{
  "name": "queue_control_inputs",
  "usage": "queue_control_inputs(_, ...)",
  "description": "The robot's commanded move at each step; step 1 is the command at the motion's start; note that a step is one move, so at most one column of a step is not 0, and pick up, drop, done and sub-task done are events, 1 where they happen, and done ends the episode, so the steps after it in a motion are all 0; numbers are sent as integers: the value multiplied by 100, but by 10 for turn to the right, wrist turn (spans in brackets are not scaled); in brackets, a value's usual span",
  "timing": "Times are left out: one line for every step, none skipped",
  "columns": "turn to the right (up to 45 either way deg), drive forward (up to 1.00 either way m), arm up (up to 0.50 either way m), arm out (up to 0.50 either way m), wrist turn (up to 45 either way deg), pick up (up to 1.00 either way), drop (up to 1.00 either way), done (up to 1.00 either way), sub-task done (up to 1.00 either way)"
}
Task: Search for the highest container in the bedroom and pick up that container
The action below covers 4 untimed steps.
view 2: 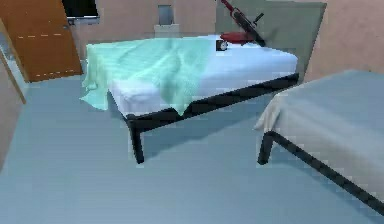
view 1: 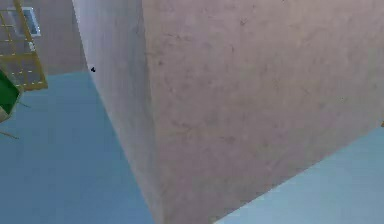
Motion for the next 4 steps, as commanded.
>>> queue_control_inputs(450, 0, 0, 0, 0, 0, 0, 0, 0)
queue_control_inputs(60, 0, 0, 0, 0, 0, 0, 0, 0)
queue_control_inputs(0, 100, 0, 0, 0, 0, 0, 0, 0)
queue_control_inputs(0, 100, 0, 0, 0, 0, 0, 0, 0)
